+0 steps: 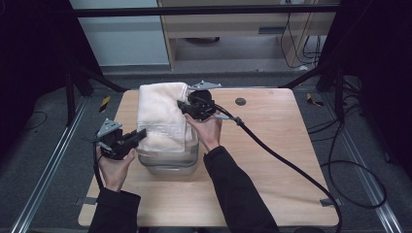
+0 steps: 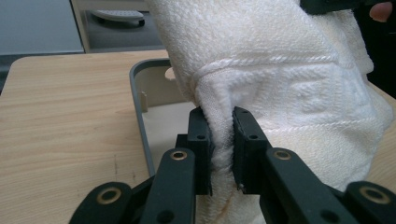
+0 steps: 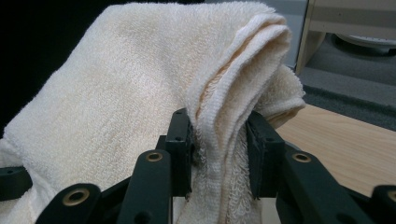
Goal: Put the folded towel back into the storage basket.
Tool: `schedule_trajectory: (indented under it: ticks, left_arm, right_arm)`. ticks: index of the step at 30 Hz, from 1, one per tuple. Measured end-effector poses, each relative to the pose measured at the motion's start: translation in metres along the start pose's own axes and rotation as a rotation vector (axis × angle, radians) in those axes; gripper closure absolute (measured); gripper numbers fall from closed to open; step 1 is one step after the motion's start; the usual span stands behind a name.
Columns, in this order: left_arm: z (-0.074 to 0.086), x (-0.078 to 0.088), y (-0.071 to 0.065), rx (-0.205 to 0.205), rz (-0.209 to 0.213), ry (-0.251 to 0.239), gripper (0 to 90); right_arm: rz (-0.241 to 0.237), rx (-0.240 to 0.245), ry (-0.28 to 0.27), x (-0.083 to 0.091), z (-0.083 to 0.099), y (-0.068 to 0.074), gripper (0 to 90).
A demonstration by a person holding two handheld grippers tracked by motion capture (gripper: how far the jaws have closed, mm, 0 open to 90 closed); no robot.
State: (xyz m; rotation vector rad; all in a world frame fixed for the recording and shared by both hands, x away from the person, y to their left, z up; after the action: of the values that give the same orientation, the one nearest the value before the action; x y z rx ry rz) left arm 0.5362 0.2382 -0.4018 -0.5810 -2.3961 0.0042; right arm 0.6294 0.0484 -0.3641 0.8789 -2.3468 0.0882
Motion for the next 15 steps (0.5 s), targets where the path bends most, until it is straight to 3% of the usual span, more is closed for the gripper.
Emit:
schedule_trajectory:
  ticks: [15]
  left_arm:
    - [0.01,-0.017,0.003,-0.006,-0.013,0.058,78.5]
  right_arm:
    - [0.017,-0.025,0.043,-0.019,0.017,-0.007,66.3]
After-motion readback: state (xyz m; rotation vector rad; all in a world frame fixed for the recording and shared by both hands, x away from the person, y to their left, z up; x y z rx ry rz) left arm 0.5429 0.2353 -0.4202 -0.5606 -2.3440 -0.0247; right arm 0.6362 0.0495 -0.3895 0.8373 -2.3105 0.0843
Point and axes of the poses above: each handheld gripper's, and its own axes: x roughly backward along the jaws, z roughly out of its underside, y roughly to its left, the point moved 7 cm from there along -x, roughly forward along the jaws, and after that the axes turned 11 degrees about y, right-handed, at the moved point
